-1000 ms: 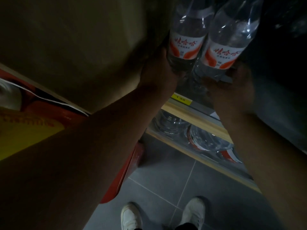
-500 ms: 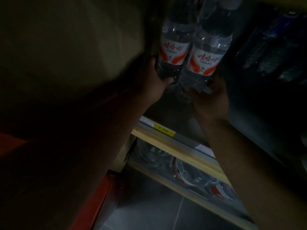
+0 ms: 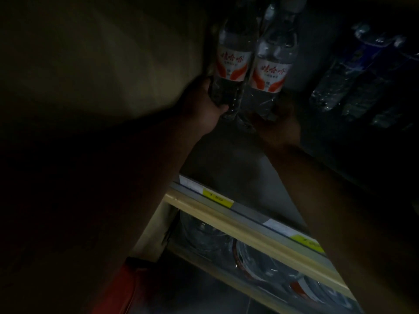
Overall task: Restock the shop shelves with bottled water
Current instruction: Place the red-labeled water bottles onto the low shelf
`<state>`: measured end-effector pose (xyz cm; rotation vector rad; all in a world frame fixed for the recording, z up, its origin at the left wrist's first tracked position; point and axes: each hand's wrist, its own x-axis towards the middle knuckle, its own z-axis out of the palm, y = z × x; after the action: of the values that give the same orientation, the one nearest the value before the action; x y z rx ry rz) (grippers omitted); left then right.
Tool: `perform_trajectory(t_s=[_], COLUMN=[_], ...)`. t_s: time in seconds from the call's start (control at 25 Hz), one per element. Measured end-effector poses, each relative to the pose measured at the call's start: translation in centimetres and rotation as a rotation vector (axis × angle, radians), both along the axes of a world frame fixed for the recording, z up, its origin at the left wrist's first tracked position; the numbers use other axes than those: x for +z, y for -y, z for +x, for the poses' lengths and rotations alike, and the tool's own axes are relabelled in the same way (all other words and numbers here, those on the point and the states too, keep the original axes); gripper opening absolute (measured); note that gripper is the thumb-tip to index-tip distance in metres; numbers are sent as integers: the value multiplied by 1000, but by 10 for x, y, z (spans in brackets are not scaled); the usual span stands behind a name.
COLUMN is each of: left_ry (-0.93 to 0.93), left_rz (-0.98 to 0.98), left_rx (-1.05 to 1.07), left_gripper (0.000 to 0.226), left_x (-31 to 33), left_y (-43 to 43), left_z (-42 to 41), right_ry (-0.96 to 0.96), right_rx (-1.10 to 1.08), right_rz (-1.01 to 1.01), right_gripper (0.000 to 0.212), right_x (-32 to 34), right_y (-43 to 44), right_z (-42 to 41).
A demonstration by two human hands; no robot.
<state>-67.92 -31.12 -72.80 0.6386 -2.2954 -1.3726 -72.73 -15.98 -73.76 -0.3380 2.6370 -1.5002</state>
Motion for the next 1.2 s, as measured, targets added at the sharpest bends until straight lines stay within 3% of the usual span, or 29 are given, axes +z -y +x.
perform_trajectory(t_s=[0.16,0.28,0.44,0.56,0.72,0.96,1.2], left_ry=[24,111,291,371,298,141,110], left_rz=[11,31,-565,-642,-784,-835,-825], left_rx=[-33,-71,-184,-278,-456,-675,-968], left_gripper=[63,63,64,69,78,78,86], left_x=[-9,-1,23,43,69,99,100], left_y=[4,-1,-24,-50,-86,-180,-308], left_z=[6,31,84,117,166,222,242], right_ry=[114,107,1,-139,-145,-115,77], right_rx=[-2,-44,-11,52,-54,-258,-427], right_rz=[133,83,275,501,480,560,549], right_gripper=[48,68,78,74,69,69,73], right_x=[-4,-5,14,32,54,89,96], right_y=[-14,-26,-51,-78,-124,-221,-346], right_z=[2,18,66,106,175,268,329])
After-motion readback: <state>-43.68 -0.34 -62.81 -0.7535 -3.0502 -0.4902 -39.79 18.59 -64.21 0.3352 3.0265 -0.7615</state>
